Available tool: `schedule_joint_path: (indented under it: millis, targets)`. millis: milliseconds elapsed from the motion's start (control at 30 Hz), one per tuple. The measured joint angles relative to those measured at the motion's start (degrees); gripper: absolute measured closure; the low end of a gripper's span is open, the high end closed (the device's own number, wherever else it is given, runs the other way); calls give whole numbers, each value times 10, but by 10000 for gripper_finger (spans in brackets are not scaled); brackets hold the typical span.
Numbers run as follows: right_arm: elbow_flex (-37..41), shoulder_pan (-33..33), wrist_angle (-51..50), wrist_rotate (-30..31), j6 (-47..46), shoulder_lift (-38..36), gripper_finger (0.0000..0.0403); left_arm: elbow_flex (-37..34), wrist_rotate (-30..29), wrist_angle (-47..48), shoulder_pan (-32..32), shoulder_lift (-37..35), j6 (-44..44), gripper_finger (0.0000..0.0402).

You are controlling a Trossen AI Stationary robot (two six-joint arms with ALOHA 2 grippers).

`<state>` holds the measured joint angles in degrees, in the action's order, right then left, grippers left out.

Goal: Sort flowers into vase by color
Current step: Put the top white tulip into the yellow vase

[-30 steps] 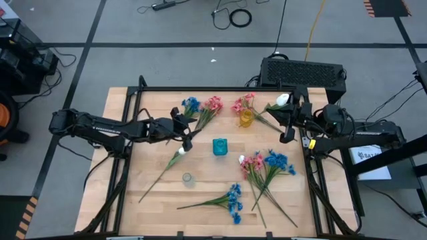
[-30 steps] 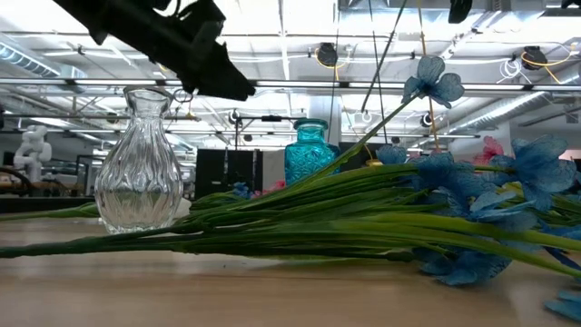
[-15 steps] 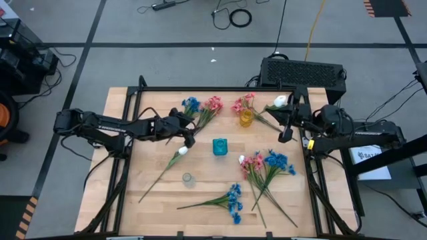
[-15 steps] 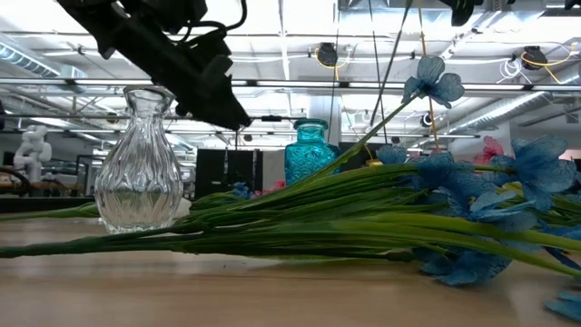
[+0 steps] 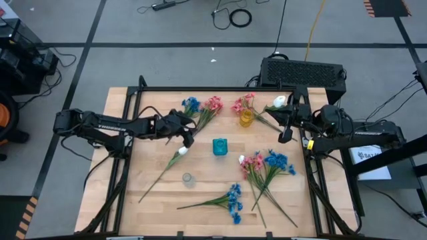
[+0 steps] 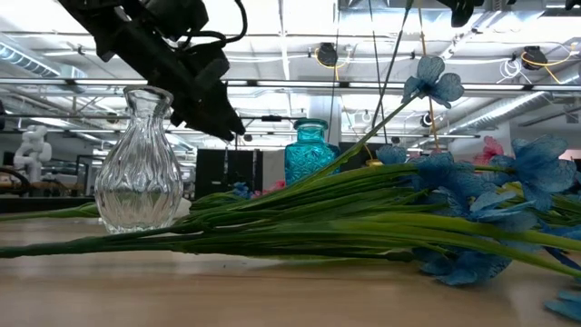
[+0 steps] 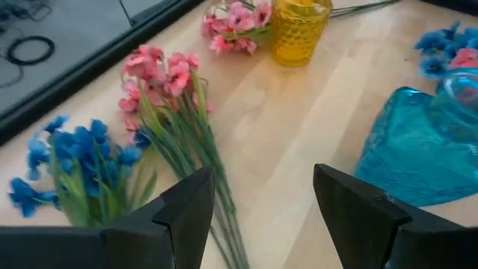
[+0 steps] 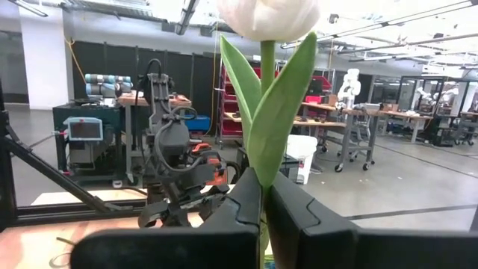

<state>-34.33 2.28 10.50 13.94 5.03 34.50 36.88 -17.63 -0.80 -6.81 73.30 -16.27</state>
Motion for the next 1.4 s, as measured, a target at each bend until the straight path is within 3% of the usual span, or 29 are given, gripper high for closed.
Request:
schedule_joint_path:
  millis: [267, 967, 1400]
  targets:
    - [2, 1, -4, 87, 2, 1, 403, 0, -7, 0, -3, 3, -10, 167]
    - [29, 62, 10, 85, 1, 6, 403, 0, -8, -2, -2, 6, 0, 167]
    - [30, 68, 14, 85, 1, 28, 403, 0, -8, 0, -3, 6, 1, 167]
